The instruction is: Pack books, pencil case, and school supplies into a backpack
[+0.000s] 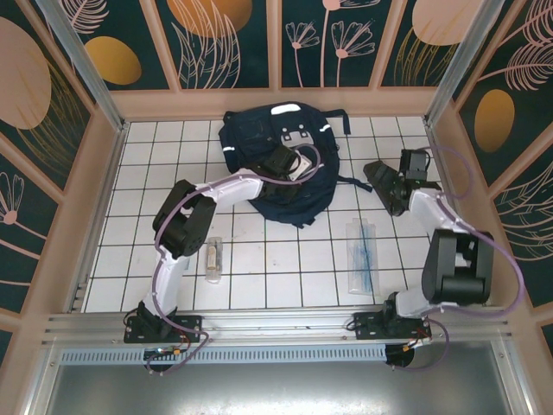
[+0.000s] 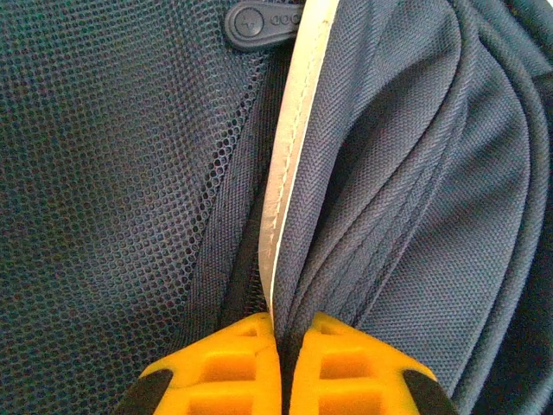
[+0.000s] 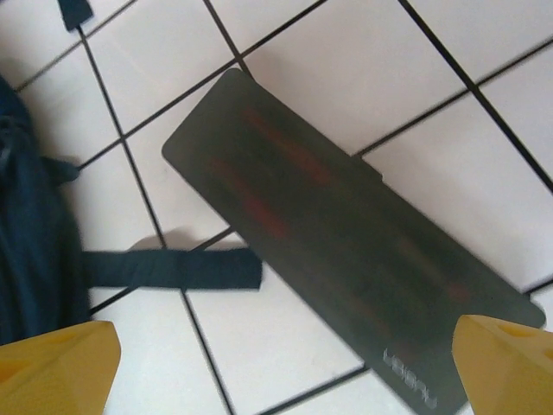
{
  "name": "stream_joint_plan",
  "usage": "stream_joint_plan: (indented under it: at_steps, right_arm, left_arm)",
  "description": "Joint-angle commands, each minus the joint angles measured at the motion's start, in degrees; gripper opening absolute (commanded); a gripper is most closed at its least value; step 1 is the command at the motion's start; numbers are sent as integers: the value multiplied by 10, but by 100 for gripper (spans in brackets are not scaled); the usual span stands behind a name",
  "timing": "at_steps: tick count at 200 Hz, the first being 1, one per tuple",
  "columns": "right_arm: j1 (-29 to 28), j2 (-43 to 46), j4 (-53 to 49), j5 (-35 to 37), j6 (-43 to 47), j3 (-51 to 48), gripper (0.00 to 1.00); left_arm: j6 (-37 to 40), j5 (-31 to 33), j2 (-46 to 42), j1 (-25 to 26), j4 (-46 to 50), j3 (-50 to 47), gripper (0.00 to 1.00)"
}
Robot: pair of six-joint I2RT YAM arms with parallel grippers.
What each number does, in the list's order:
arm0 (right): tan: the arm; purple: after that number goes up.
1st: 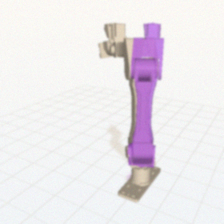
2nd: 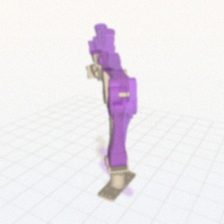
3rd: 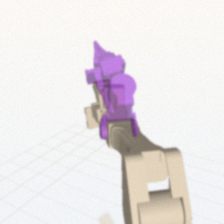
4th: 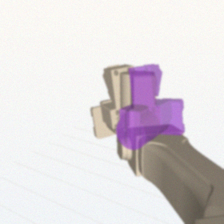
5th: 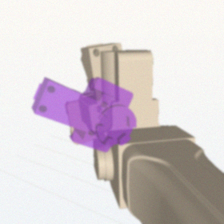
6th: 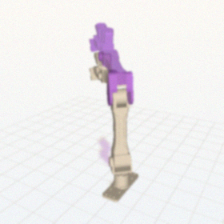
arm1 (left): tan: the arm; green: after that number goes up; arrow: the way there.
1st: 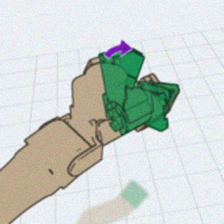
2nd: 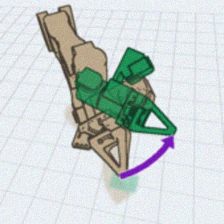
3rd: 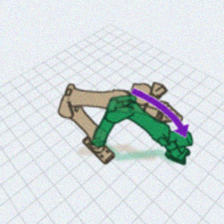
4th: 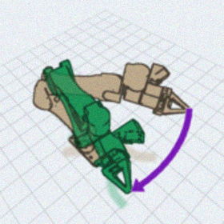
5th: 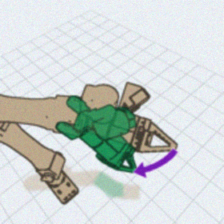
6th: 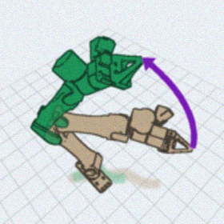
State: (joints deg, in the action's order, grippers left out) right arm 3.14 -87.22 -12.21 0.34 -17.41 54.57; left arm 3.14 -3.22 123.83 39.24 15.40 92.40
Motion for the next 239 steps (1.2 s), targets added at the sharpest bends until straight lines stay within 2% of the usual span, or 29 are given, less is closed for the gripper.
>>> stream_joint_plan:
  at_steps: [1, 44, 56, 88, 120, 141, 197, 215, 229, 239]
  right_arm:
    - [5, -54, -34, 16, 101, 64, 99]
    - [22, -107, -46, 8, 178, 105, 99]
    - [34, -119, -55, -35, 194, 115, 99]
    - [49, -139, -47, -77, 226, 115, 99]
    - [52, -180, -51, -85, 261, 122, 99]
    - [49, -202, -56, -69, 265, 126, 99]
    - [11, -236, -74, 34, 269, 120, 99]
    - [9, -242, -76, 34, 265, 120, 90]
    - [10, -243, -77, 32, 263, 121, 76]
    - [10, -242, -77, 30, 260, 124, 71]
  left_arm:
    - [-48, -41, -51, -15, 57, 6, 0]
    - [-82, -89, -79, -32, 102, 74, 0]
    - [-94, -107, -79, -39, 114, 90, 0]
    - [-152, -180, -84, -73, 107, 102, 0]
    - [-169, -213, -82, -92, 108, 115, 0]
    - [-169, -230, -73, -96, 119, 131, 0]
    - [-198, -280, -46, -110, 125, 171, 0]
    - [-197, -283, -40, -110, 136, 193, 0]
    - [-197, -287, -38, -110, 140, 204, 0]
    - [-197, -288, -38, -110, 141, 209, 0]
